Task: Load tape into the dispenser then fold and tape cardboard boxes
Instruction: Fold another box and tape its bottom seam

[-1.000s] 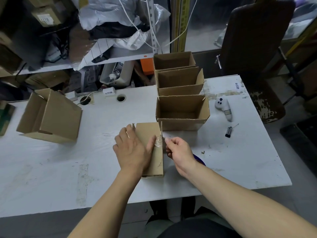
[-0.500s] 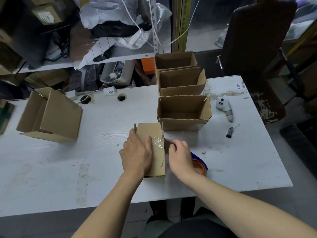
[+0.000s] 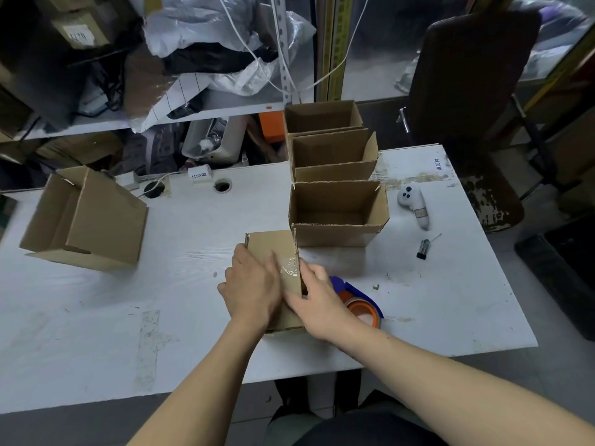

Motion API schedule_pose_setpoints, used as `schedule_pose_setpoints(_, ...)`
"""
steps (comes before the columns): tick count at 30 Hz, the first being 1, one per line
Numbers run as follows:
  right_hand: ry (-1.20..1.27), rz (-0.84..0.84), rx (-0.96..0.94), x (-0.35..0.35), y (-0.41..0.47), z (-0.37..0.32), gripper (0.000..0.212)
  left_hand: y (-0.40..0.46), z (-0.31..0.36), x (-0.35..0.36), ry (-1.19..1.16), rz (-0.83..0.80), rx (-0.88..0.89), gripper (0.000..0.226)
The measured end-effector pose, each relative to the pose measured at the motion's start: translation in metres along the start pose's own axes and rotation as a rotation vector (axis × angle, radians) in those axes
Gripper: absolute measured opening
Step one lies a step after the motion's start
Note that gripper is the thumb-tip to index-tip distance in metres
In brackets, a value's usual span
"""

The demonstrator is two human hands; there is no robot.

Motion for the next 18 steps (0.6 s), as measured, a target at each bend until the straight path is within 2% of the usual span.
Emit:
schedule_pose_setpoints(2,0.048,0.083,-0.066,-0.007,-0.007,-0.001,0.060,-0.001,0.000,-0.001,-0.040,0.006,-0.014,0.050)
schedule_pose_setpoints(4,0.071,0.147,-0.092,-0.015,-0.013,0.001,0.058,-0.004,0.003,-0.002,-0.036,-0.004,0.002,0.068)
schedule_pose_setpoints(6,0.115,0.107,-0.029,-0.016,-0.010,0.006,0.066,-0.006,0.006,-0.002,0.013,-0.016,0.026,0.087)
schedule_pose_setpoints(7,0.117,0.052,0.004,-0.014,-0.008,0.006,0.070,-0.007,0.006,-0.001,0.031,-0.016,0.034,0.089)
schedule_pose_setpoints(9,0.059,-0.046,0.031,-0.010,-0.006,0.005,0.074,-0.006,0.007,0.001,0.033,-0.011,0.039,0.084)
schedule_pose_setpoints(12,0.004,-0.014,-0.041,-0.015,-0.011,-0.003,0.065,-0.004,0.004,0.005,-0.065,-0.034,0.060,0.075)
schedule_pose_setpoints(16,-0.035,0.113,-0.084,-0.020,-0.019,-0.002,0.060,-0.005,-0.004,0.009,-0.146,-0.128,0.127,0.102)
schedule_pose_setpoints(18,-0.158,0.115,-0.158,-0.017,-0.021,-0.006,0.058,-0.007,-0.003,0.011,-0.168,-0.149,0.153,0.103)
Point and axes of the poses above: each hand's wrist, its own y-axis towards the middle knuckle, its own x-axis out of the palm, z = x × y, the point moved 9 cm from there along y, towards the middle knuckle, and after that the axes turned 14 degrees about y, right-handed, at the moved point
